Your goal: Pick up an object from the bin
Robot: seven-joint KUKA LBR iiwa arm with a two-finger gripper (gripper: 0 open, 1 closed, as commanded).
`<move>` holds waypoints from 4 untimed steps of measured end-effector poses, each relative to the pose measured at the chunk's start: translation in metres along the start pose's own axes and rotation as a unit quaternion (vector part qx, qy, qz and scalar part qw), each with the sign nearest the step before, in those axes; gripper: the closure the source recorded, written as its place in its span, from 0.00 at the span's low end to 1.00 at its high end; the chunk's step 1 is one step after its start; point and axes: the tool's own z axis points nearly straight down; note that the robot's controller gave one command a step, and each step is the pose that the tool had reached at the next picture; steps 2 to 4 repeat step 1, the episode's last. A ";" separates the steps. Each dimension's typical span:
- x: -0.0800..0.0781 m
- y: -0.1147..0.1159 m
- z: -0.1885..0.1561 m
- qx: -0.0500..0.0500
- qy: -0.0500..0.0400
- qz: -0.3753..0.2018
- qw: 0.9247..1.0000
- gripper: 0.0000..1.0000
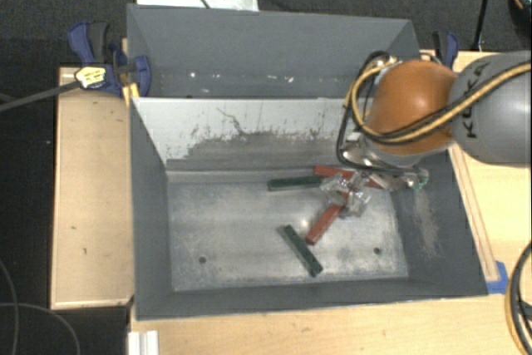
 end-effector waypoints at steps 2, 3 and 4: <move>0.008 0.012 -0.163 0.005 -0.003 -0.072 0.997 1.00; 0.008 0.012 -0.163 0.005 -0.003 -0.072 0.997 1.00; 0.008 0.012 -0.163 0.005 -0.003 -0.072 0.997 1.00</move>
Offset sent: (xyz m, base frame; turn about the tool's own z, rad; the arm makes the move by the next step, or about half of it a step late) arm -0.0157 0.0019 0.1572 -0.1457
